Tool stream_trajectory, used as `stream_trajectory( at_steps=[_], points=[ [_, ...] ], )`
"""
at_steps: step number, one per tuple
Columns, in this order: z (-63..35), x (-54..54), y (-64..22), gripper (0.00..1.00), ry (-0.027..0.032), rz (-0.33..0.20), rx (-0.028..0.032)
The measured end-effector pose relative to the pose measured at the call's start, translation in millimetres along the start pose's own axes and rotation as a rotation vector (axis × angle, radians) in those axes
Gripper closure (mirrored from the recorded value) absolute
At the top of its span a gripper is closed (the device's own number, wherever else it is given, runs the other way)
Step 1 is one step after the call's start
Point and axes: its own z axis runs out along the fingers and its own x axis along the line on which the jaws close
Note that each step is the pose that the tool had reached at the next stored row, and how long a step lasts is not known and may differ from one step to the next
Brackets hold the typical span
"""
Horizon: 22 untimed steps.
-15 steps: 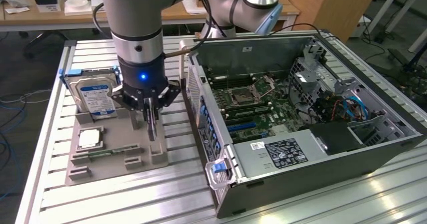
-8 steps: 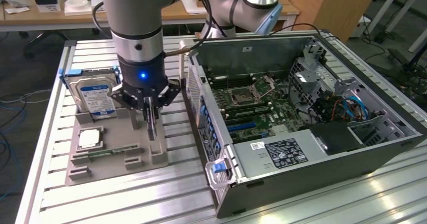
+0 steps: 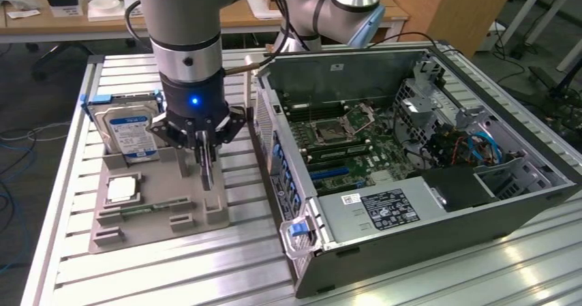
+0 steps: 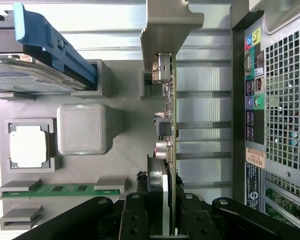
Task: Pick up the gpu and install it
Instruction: 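Pick up the gpu and move the gpu toward the slot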
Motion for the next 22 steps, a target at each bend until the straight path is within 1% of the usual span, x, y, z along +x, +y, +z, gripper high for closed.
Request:
stream_trajectory(
  at_steps=[12,22],
  points=[
    [-2.9,0.0,0.1,0.72,0.0004,0.0,0.0003],
    [-10.2,0.0,0.3,0.72,0.0003,0.0,0.0002]
  ],
)
